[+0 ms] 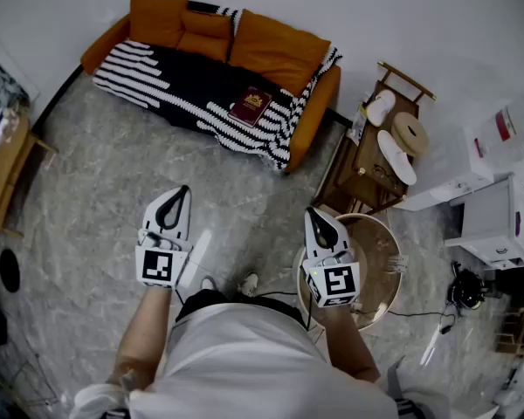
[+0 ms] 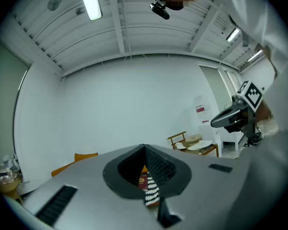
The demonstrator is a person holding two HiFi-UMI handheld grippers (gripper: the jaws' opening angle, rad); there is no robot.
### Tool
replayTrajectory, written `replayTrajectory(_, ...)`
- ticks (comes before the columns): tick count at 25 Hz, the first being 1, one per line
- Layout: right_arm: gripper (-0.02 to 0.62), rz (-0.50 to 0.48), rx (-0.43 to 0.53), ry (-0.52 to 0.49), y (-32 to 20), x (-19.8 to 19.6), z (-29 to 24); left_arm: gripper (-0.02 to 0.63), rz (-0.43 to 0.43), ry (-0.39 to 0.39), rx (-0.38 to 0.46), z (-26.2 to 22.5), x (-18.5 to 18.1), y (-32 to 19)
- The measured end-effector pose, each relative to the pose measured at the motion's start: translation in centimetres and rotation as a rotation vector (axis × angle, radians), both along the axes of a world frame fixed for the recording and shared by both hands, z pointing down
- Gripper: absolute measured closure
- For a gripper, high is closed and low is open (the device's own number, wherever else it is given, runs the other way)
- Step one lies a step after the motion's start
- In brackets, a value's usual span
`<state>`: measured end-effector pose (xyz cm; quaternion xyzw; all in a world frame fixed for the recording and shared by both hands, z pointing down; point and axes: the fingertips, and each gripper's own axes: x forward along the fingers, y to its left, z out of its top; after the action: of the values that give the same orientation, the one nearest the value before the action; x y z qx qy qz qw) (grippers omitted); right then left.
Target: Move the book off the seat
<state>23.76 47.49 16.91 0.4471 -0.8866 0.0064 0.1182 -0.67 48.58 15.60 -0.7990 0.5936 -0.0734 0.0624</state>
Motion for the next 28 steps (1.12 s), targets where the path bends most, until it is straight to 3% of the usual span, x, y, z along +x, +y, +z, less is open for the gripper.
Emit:
replayTrajectory(9,0.574,-0.057,-0.01,-0.043,-0.2,-1.8,0.2,0.589,-0.034,0.043,-0.01,-0.4,-0.2,0.4)
replayTrajectory(15,0.574,-0.07,0.012,-0.065,-1.0,-0.9,0.3,0.589,-0.061,0.051,-0.034,0.3,0.3,1.2)
replayTrajectory(23,0.574,-0.058,-0.031,-0.094,-2.2,0.3,1.9,0.589,-0.127,0.046,-0.042,0.2,-1.8,0.6)
replayTrajectory(28,0.574,-0.026,-0.021,-0.083,-4.1,0.5,1.2,0.589,-0.142,0.069,-0.075,1.1,-2.6,-2.3)
